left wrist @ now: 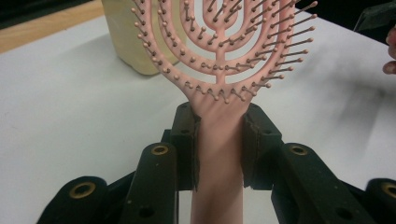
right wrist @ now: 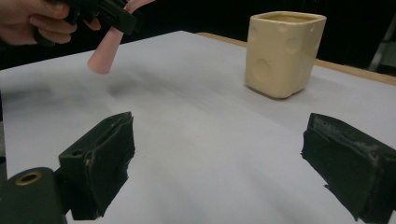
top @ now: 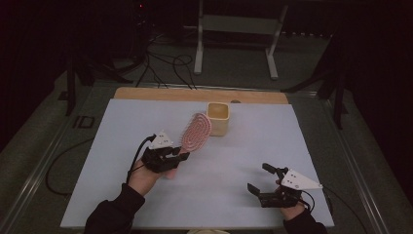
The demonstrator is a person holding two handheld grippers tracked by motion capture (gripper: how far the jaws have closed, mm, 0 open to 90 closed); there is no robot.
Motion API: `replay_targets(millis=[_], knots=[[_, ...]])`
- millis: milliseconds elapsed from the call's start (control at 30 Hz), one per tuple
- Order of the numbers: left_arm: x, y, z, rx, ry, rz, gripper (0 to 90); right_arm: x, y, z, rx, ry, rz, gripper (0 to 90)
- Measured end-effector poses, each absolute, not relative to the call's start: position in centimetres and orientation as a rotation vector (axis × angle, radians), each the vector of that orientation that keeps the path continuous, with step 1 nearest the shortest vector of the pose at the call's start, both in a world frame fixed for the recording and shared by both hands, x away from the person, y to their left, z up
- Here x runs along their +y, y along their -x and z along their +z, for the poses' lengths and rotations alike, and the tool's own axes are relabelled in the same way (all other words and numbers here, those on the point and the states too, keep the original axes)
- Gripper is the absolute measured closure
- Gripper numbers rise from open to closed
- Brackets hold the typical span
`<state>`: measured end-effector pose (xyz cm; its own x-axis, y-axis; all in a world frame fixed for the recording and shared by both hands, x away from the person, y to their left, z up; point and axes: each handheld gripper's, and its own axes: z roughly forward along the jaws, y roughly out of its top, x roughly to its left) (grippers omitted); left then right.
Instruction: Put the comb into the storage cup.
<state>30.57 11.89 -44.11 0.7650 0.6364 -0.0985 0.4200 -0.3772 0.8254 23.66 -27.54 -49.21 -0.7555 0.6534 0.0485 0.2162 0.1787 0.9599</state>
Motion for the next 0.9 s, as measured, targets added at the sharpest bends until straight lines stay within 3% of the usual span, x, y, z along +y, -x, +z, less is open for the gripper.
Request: replay_targets(millis=[500, 900], knots=[[12.6, -29.1, -45.4, 0.777, -1.907, 0.334, 71.0, -27.6, -23.7, -48.5, 2.085, -0.829, 1.602, 9.1], [13.5, -29.1, -45.8, 0.801, -1.872, 0.344, 70.9, -27.4, -23.3, -44.4, 2.083, -0.846, 1.622, 9.0]])
